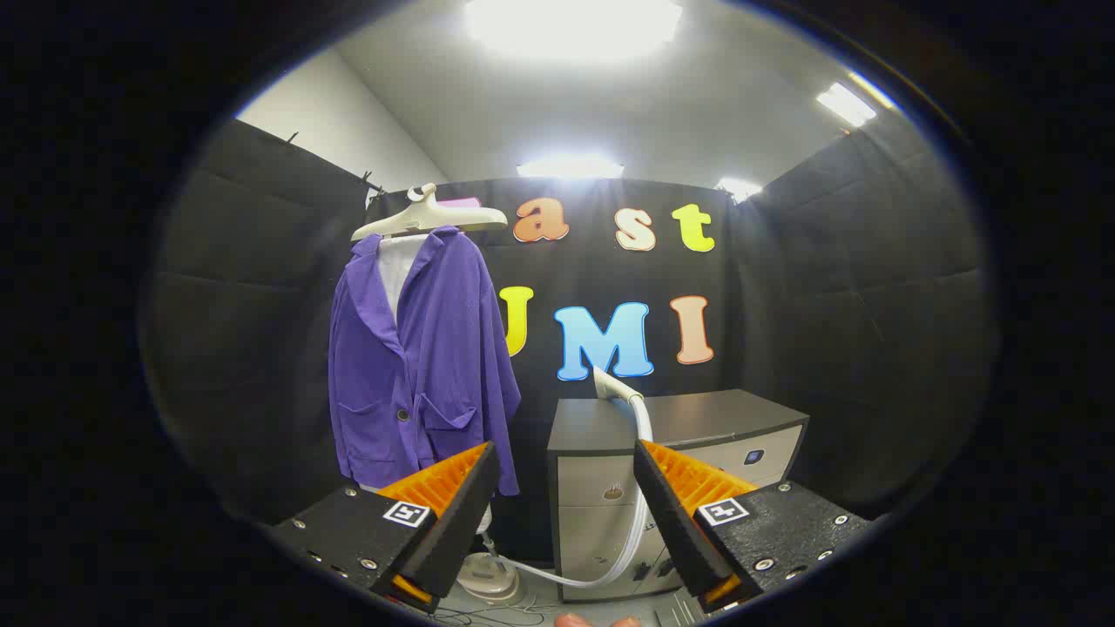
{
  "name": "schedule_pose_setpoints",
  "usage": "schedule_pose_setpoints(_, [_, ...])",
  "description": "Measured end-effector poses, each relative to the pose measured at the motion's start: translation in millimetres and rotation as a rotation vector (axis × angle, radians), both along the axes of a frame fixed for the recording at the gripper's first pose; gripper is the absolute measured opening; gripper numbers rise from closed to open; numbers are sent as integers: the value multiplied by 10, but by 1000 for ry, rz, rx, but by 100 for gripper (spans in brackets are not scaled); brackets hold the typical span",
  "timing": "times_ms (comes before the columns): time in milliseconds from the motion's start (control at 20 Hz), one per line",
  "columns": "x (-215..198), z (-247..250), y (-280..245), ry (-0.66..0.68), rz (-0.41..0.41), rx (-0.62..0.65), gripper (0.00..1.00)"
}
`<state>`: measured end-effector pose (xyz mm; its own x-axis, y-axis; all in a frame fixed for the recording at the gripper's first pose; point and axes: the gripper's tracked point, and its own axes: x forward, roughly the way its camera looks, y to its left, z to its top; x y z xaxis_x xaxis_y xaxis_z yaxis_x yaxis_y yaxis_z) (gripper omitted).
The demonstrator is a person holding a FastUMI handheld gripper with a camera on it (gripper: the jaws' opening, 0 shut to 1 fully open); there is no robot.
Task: Iron the clothes twice with a garment steamer, once on the left side and once on the right side.
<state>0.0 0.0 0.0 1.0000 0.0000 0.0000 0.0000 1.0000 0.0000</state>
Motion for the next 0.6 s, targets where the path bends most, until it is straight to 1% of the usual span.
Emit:
schedule_pose_setpoints(300, [-107,76,-26,-3,1,-5,95])
schedule_pose_setpoints(500, [-178,81,23,2,21,-8,95])
schedule_pose_setpoints(600, [-194,99,5,-1,15,-4,95])
